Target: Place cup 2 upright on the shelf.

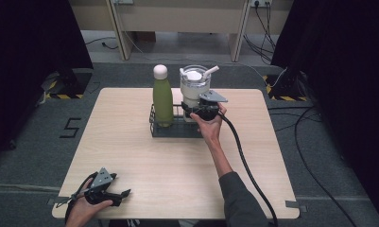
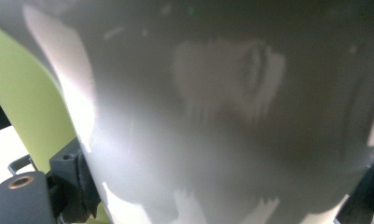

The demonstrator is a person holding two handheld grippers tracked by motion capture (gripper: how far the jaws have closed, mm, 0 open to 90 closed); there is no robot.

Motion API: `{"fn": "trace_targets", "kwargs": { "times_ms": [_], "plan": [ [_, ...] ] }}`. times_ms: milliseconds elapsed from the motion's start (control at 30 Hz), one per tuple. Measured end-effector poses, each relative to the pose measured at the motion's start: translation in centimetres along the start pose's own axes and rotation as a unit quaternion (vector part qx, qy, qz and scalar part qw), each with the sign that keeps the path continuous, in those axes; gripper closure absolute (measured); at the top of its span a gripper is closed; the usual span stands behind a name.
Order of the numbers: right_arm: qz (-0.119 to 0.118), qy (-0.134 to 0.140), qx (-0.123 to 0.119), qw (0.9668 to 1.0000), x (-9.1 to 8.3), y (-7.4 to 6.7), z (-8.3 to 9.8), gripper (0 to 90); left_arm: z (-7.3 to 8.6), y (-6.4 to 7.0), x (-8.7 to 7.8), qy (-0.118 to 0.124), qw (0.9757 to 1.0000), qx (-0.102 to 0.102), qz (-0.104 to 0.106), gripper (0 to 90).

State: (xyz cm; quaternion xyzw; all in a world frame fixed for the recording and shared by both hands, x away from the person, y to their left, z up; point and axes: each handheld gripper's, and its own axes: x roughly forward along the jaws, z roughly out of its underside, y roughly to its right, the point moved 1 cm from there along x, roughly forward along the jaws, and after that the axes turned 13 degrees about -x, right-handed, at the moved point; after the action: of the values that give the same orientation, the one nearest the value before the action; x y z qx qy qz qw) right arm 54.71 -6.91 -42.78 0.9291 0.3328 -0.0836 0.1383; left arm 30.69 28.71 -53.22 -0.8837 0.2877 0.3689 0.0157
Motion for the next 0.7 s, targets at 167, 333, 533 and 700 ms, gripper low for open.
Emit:
{"fn": "trace_targets", "kwargs": {
  "times_ms": [167, 333, 533, 700],
  "plan": [
    [0.0, -0.005, 0.002, 1.0, 0.3, -0.2, 0.5, 11.4, 0.0, 0.0, 0.0, 0.0, 1.0, 0.0, 0.0, 13.4],
    [-0.002, -0.004, 0.003, 1.0, 0.5, -0.4, 1.2, 11.4, 0.0, 0.0, 0.0, 0.0, 1.0, 0.0, 0.0, 13.4],
    [0.001, -0.008, 0.006, 1.0, 0.7, -0.3, 1.8, 11.4, 0.0, 0.0, 0.0, -0.001, 1.0, 0.001, 0.0, 13.4],
    [0.003, -0.006, 0.006, 1.0, 0.8, -0.3, 2.2, 11.4, 0.0, 0.0, 0.0, -0.001, 1.0, 0.001, 0.0, 13.5]
  ]
}}
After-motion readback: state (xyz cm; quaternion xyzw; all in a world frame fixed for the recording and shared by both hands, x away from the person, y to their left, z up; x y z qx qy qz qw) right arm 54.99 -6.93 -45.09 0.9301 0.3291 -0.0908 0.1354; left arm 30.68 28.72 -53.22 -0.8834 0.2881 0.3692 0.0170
